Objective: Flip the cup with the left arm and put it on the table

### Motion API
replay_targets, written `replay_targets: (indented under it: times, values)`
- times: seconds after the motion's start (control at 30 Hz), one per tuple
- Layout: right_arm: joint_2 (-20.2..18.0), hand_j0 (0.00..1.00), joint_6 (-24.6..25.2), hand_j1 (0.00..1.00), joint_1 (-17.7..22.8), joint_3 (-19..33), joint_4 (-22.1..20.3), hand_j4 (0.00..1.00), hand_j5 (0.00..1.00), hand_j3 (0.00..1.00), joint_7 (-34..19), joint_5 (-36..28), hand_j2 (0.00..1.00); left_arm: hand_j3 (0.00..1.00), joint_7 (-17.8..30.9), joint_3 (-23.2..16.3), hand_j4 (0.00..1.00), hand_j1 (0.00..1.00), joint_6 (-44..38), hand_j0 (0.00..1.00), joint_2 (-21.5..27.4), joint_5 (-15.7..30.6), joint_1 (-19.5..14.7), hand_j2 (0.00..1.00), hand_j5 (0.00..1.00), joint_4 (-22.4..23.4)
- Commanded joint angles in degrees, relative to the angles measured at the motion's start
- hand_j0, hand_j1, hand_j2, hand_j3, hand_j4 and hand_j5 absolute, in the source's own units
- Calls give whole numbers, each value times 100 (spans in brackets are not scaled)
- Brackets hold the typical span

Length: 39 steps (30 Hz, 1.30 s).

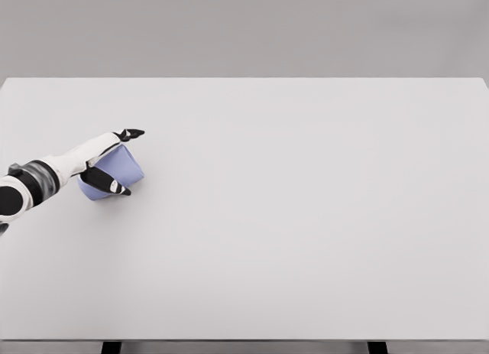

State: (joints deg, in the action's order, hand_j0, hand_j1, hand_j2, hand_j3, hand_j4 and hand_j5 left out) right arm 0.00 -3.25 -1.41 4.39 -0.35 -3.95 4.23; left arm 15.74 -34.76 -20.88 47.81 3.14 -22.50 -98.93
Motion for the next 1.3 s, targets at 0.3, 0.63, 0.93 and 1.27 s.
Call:
replay_targets:
  times: [0.3, 0.63, 0.93, 1.27]
  values:
    - [0, 100, 0, 100, 0, 0, 0, 100, 100, 100, 0, -1, 100, 100, 0, -66, 100, 100, 5, 100, -131, -191, 0, 100, 100, 119]
    - [0, 100, 0, 100, -9, 0, 0, 100, 100, 100, 0, -1, 100, 65, 0, -75, 65, 65, 14, 65, -123, -147, 9, 65, 65, 119]
    - [0, 100, 0, 100, 0, 0, 0, 100, 100, 100, 0, -1, 100, 57, -18, -66, 57, 57, 110, 57, -52, 152, 9, 57, 57, 119]
    - [0, 100, 0, 100, -9, 0, 0, 100, 100, 100, 0, -1, 100, 58, -9, 154, 58, 58, 1279, 58, 536, 1628, 26, 58, 58, 119]
